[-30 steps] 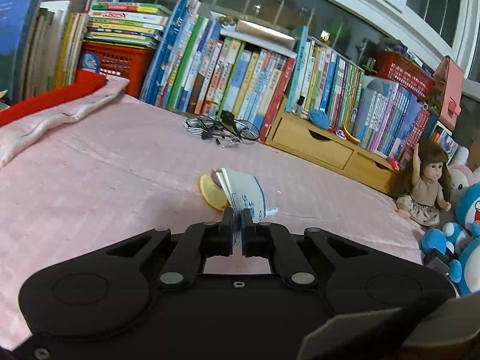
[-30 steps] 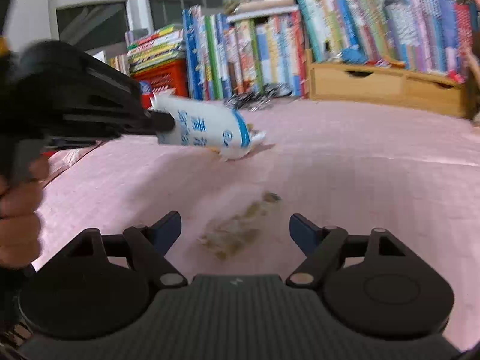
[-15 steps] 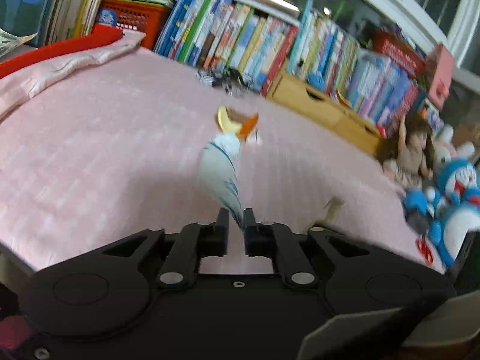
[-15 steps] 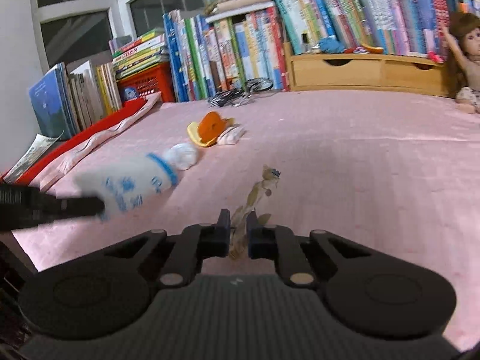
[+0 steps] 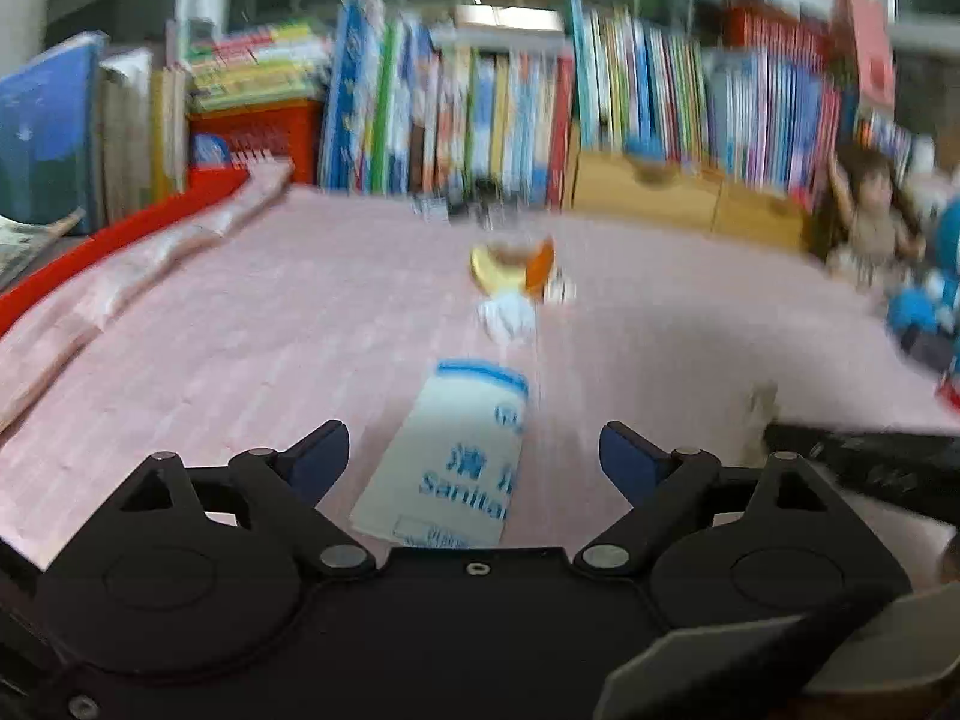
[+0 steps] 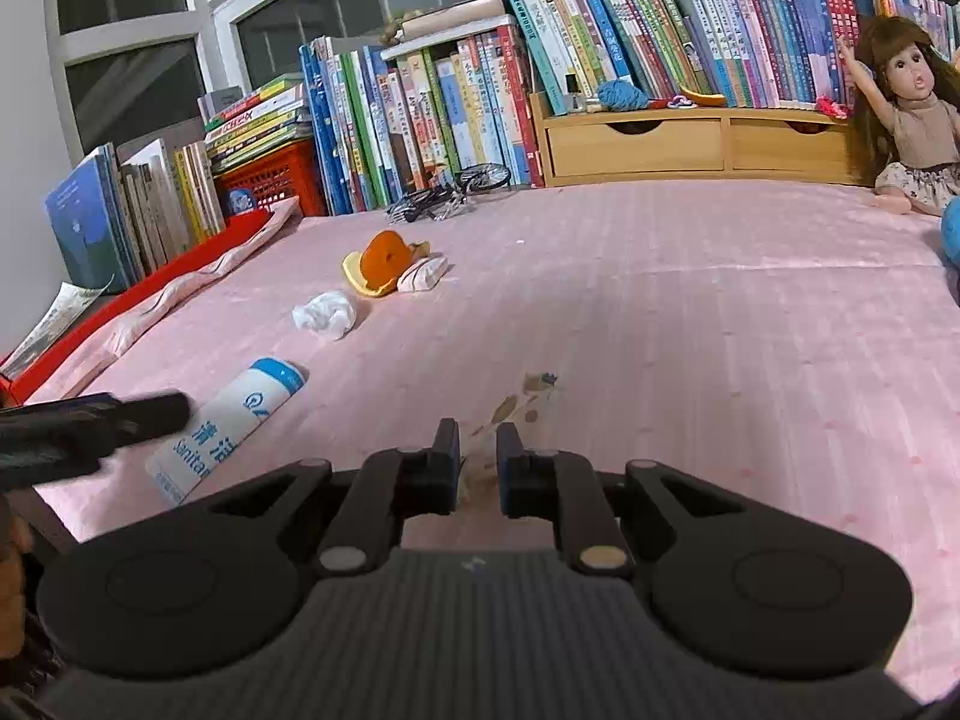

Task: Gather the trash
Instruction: 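Carry white tube and brown wrapper toward the bed edge and trash bag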

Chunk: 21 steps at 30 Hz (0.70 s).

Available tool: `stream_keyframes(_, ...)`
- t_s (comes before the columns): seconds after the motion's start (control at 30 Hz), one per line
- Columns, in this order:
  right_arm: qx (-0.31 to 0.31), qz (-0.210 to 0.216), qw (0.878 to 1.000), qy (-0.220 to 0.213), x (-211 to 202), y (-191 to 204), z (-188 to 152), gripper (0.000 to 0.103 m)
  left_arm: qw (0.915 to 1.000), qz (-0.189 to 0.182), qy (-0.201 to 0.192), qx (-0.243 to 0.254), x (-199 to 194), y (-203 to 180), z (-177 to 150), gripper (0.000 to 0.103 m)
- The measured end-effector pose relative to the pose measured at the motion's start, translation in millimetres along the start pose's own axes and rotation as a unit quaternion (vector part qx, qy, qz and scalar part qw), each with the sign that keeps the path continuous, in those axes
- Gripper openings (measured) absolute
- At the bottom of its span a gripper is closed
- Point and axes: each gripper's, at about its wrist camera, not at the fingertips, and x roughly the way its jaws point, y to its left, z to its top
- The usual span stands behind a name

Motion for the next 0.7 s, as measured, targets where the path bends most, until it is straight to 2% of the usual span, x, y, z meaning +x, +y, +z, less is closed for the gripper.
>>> stream_keyframes(0.13, 0.002, 0.002, 1.0, -0.001, 0, 0, -3, 0.022, 0.9995, -0.007, 0.026, 0.015, 26, -2, -2, 0.087)
stream_keyframes(0.17, 0.003, 0.001, 1.0, -0.004, -1, 0, -4, 0.041, 0.9992, -0.007, 0.037, 0.013, 32, -2, -3, 0.08)
stream_keyframes(0.2, 0.002, 0.001, 1.0, -0.007, -1, 0, -4, 0.046, 0.9993, 0.001, 0.035, 0.013, 35, -2, -4, 0.073)
stream_keyframes(0.23, 0.001, 0.003, 1.0, -0.007, -1, 1, -5, 0.059, 0.9993, 0.016, 0.027, 0.019, 35, -3, -6, 0.064)
stream_keyframes(0.27, -0.001, 0.005, 1.0, -0.008, 0, 2, -5, 0.066, 0.9989, 0.028, 0.026, 0.027, 35, -5, -7, 0.052)
stream_keyframes(0.37, -0.01, 0.001, 1.0, -0.003, 7, 9, -5, 0.068, 0.9991, 0.024, 0.023, 0.024, 31, -3, -8, 0.037)
stream_keyframes(0.5, 0.003, -0.023, 1.0, 0.006, 19, 14, -3, 0.065, 0.9996, 0.015, 0.025, 0.002, 25, 1, -7, 0.027)
stream_keyframes(0.57, 0.002, -0.029, 1.0, 0.008, 19, 17, -2, 0.026, 0.9996, 0.009, 0.026, -0.005, 21, 2, -7, 0.024)
stream_keyframes(0.6, 0.004, -0.023, 1.0, 0.01, 19, 18, -2, 0.023, 0.9996, 0.006, 0.026, -0.006, 18, 1, -8, 0.023)
stream_keyframes(0.7, 0.0, -0.013, 1.0, 0.004, 12, 19, -5, 0.022, 0.9997, -0.006, 0.022, -0.01, 8, -1, -10, 0.021)
